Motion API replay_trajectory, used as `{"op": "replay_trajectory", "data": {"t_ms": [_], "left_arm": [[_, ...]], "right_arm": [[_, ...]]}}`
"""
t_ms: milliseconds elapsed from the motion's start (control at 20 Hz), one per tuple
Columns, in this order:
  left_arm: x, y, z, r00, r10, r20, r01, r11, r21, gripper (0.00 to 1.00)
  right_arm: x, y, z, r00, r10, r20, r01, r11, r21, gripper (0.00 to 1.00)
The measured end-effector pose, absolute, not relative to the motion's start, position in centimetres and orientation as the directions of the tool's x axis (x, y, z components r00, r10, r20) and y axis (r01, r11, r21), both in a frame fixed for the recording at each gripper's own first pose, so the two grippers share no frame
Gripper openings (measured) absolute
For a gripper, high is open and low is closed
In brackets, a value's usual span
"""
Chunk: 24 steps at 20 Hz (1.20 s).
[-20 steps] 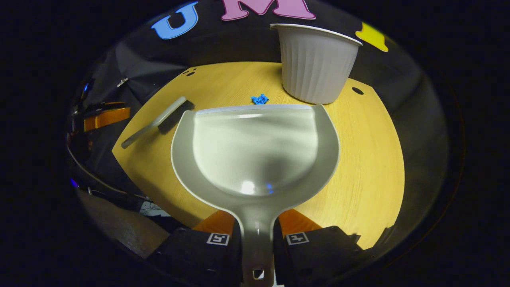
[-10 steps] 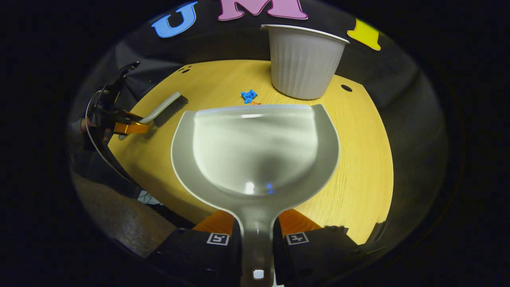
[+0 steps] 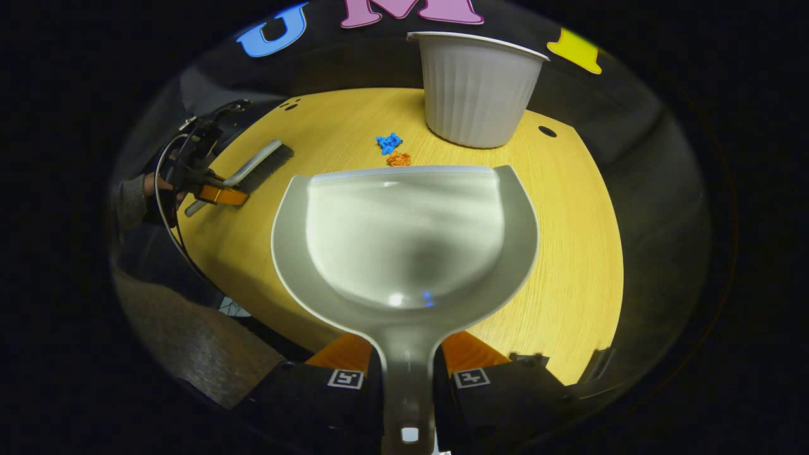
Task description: Pick up the small broom and dustpan from the desktop, sweep the trash into the dustpan with the broom, and then empty the trash into the garbage bin.
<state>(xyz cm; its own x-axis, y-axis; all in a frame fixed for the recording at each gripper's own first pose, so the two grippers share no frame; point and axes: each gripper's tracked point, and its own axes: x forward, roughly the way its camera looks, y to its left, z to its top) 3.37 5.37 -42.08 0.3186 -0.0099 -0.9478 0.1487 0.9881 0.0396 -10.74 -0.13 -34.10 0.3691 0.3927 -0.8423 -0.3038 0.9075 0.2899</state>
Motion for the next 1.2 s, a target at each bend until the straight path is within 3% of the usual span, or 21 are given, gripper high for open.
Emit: {"op": "replay_trajectory", "data": {"t_ms": [50,100,150,250,400,700,750,850,1200], "left_arm": [[3.3,5.0,-42.2,0.312,-0.020,-0.950,0.158,0.987,0.032,0.50],[3.4,4.8,-42.3,0.304,-0.026,-0.952,0.167,0.986,0.026,0.51],[3.5,4.9,-42.4,0.301,-0.026,-0.953,0.166,0.986,0.025,0.38],[4.0,4.8,-41.7,0.295,-0.008,-0.955,0.158,0.987,0.041,0.28],[7.2,2.4,-39.4,0.383,-0.048,-0.922,0.184,0.983,0.026,0.24],[14.6,-2.3,-36.8,0.457,-0.055,-0.888,0.304,0.948,0.098,0.25],[15.6,-3.1,-36.8,0.458,-0.053,-0.888,0.322,0.940,0.110,0.25],[17.3,-5.2,-37.5,0.446,-0.062,-0.893,0.362,0.925,0.117,0.25],[20.2,-11.6,-39.9,0.353,-0.083,-0.932,0.506,0.855,0.116,0.25]], "right_arm": [[-10.6,-0.2,-34.1,0.369,0.393,-0.843,-0.305,0.907,0.290,0.36],[-10.5,-0.2,-34.1,0.365,0.394,-0.843,-0.308,0.906,0.290,0.37],[-10.4,-0.4,-34.1,0.359,0.393,-0.846,-0.316,0.905,0.286,0.37],[-10.4,-0.9,-34.0,0.313,0.385,-0.868,-0.336,0.900,0.278,0.37],[-9.7,-1.7,-34.0,0.241,0.367,-0.899,-0.371,0.890,0.264,0.36],[-8.9,-3.6,-36.4,0.101,0.299,-0.949,-0.525,0.826,0.204,0.36],[-8.7,-3.6,-36.9,0.090,0.294,-0.951,-0.541,0.816,0.202,0.41],[-8.3,-3.6,-37.5,0.078,0.296,-0.952,-0.561,0.802,0.203,0.36],[-6.3,-2.7,-39.3,0.069,0.339,-0.938,-0.570,0.785,0.242,0.36]]}}
